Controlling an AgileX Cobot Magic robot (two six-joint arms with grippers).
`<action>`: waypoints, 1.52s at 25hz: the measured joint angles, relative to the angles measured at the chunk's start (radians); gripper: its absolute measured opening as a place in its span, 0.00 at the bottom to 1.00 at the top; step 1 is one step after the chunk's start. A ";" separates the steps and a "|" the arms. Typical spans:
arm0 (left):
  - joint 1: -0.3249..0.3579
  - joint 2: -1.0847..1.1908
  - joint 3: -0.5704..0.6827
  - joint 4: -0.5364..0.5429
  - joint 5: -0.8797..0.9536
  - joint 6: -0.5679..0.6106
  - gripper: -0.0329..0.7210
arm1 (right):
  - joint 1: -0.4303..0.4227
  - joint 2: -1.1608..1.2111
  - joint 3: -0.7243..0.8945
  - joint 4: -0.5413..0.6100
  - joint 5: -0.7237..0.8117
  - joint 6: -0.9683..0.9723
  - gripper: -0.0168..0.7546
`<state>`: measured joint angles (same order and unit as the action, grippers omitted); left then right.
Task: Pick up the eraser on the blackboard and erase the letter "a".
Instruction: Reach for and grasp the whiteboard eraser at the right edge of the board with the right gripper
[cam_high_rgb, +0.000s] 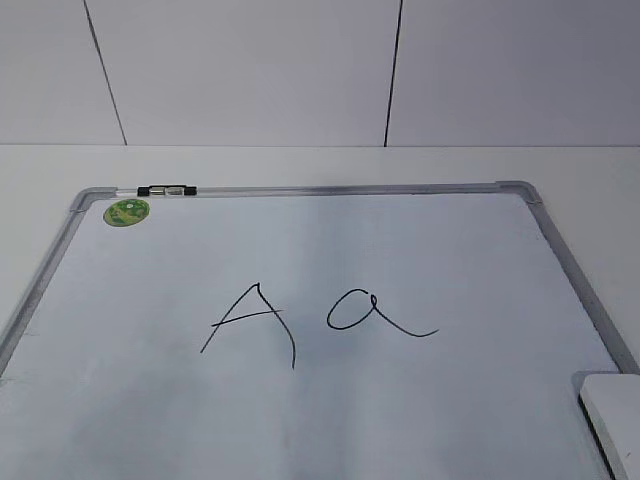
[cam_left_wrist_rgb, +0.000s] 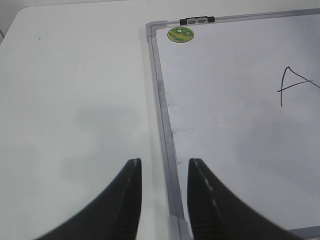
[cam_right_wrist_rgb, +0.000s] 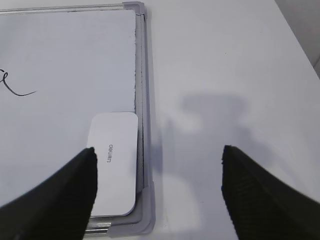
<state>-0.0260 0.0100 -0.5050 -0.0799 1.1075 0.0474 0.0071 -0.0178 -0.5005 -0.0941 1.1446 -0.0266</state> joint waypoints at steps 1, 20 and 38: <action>0.000 0.000 0.000 0.000 0.000 0.000 0.35 | 0.000 0.000 0.000 0.000 0.000 0.000 0.79; 0.000 0.000 0.000 0.000 0.000 0.000 0.35 | 0.000 0.175 -0.179 0.019 0.006 0.009 0.79; 0.000 0.000 0.000 0.000 0.000 0.000 0.36 | 0.000 0.636 -0.487 0.259 0.119 -0.014 0.79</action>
<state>-0.0260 0.0100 -0.5050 -0.0799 1.1075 0.0474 0.0071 0.6182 -0.9873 0.1653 1.2631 -0.0410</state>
